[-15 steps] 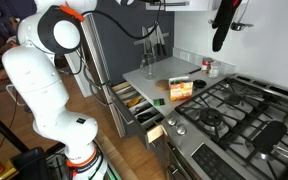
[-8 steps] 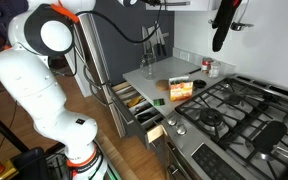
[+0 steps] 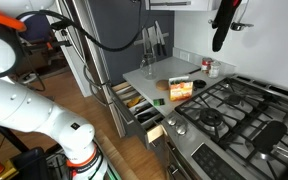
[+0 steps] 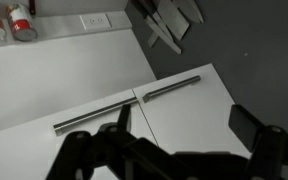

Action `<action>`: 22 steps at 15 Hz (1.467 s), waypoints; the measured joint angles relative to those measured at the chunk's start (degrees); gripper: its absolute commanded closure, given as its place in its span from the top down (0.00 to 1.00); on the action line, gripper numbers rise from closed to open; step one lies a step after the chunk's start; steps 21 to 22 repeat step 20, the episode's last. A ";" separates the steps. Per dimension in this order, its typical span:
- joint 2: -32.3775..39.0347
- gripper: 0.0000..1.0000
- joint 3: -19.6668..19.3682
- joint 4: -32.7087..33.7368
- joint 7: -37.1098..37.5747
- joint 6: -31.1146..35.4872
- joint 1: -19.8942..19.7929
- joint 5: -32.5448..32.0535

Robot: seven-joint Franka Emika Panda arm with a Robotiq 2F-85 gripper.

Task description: Remove the spatula from the glass mug then put it in the top cupboard

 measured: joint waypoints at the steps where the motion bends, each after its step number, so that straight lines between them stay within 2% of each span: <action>1: -2.40 1.00 1.02 -0.75 0.45 -4.10 -1.57 0.00; 3: -6.50 1.00 2.94 -1.98 1.31 -10.02 -4.44 -0.14; 6: -11.35 1.00 4.62 -3.72 2.01 -14.35 -7.43 -0.14; 15: -21.77 1.00 5.53 -9.13 6.63 -17.77 -14.22 -0.74; 22: -23.51 1.00 5.47 -10.29 7.93 -18.09 -14.86 -0.66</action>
